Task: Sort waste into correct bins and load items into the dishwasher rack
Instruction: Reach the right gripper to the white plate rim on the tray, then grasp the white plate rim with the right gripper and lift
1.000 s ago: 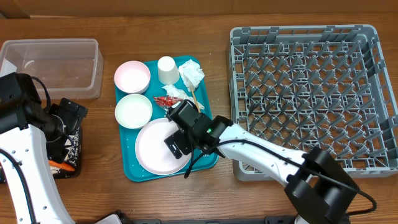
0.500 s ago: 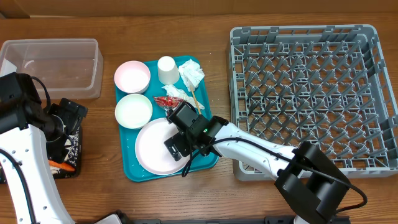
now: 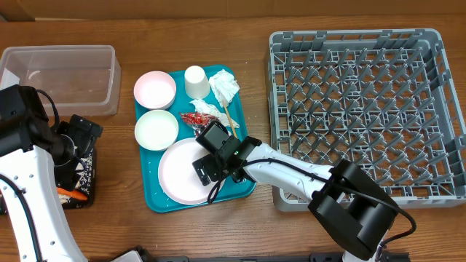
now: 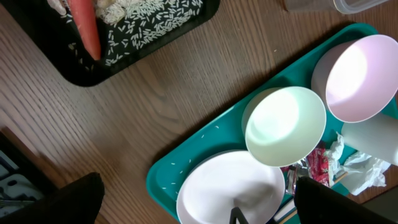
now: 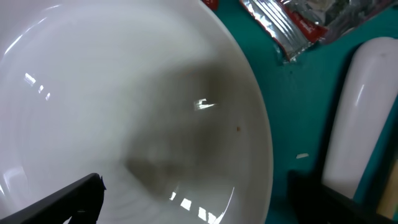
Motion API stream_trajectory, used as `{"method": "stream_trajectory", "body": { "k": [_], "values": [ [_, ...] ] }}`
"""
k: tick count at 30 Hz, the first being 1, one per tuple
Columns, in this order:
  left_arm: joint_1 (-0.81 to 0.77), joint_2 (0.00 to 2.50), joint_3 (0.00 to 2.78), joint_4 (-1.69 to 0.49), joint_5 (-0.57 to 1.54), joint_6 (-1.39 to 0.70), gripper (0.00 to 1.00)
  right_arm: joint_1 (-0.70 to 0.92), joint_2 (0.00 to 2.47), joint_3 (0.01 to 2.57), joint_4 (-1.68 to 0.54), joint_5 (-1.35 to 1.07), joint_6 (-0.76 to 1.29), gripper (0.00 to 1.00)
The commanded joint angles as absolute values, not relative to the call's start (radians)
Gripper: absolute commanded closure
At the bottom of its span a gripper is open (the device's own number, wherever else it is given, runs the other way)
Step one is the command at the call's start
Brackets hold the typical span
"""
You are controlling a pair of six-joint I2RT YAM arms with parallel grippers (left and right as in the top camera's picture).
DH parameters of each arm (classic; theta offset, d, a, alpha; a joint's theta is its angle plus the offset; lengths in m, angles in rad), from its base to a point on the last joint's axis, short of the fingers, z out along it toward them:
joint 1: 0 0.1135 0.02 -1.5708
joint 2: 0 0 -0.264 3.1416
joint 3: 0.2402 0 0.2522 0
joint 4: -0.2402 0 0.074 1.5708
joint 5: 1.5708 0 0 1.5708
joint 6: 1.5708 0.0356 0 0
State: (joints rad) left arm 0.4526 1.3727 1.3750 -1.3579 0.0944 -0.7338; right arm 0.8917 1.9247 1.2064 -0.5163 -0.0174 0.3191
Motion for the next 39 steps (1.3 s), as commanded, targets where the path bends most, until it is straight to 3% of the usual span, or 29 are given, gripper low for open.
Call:
{"method": "stream_trajectory", "body": {
  "k": [1,14,23,26,35,39],
  "values": [
    [0.457,1.369,1.39,-1.357,0.101,-0.733,0.0,0.895,1.927,1.23,-0.511,-0.002,0.338,0.0],
    [0.457,1.369,1.39,-1.357,0.101,-0.733,0.0,0.895,1.927,1.23,-0.507,-0.082,0.353,0.0],
    [0.457,1.369,1.39,-1.357,0.101,-0.733,0.0,0.894,1.927,1.23,-0.553,0.052,0.477,0.21],
    [0.457,1.369,1.39,-1.357,0.101,-0.733,0.0,0.895,1.928,1.23,-0.552,0.052,0.485,0.24],
    [0.457,1.369,1.39,-1.357,0.101,-0.733,0.0,0.895,1.938,1.23,-0.553,0.051,0.499,0.57],
    [0.457,1.369,1.39,-1.357,0.101,-0.733,0.0,0.895,1.938,1.23,-0.553,0.051,0.499,0.66]
  ]
}}
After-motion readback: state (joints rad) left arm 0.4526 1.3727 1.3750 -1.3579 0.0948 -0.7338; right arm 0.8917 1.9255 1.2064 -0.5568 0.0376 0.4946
